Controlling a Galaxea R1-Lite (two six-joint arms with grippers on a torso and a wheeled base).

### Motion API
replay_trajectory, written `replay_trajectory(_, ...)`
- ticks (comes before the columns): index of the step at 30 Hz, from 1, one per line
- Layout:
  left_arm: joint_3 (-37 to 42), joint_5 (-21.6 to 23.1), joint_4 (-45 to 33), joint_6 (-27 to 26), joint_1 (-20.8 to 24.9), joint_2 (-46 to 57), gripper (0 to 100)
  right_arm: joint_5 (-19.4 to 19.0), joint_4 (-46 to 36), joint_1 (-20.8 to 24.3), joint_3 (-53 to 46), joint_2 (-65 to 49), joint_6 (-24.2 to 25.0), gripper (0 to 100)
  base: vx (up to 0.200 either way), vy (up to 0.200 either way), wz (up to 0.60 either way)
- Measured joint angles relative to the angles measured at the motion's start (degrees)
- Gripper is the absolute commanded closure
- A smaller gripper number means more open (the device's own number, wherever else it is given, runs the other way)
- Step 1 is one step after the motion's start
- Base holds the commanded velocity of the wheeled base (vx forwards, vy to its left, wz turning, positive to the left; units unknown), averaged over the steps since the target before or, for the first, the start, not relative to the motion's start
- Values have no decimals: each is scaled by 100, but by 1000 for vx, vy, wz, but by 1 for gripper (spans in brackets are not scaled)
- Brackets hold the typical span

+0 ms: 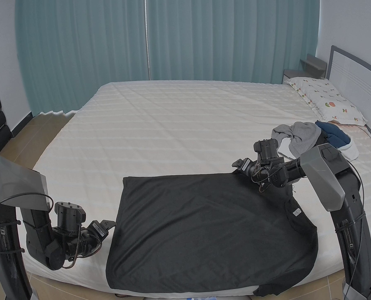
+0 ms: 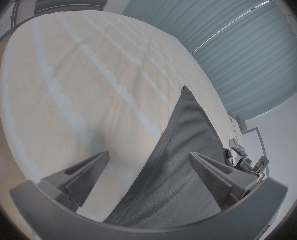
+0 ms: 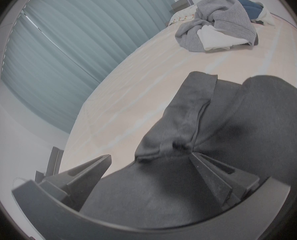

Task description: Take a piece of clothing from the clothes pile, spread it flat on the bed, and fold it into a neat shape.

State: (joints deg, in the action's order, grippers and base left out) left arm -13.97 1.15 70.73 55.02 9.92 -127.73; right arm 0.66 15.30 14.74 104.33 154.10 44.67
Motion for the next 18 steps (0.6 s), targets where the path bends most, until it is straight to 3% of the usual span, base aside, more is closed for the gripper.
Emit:
replay_trajectory(9,0,0,0,-2,2,-7,0,243,93,4,903,588,22,0,0,0,0)
replay_trajectory(12,0,-2,0,-2,2,-7,0,238,471,2,981,717,27,0,0,0,0)
replay_trajectory(18,0,-4,0,-2,10,-7,0,177,1972,-27,1025,811,-271,0,0,0,0)
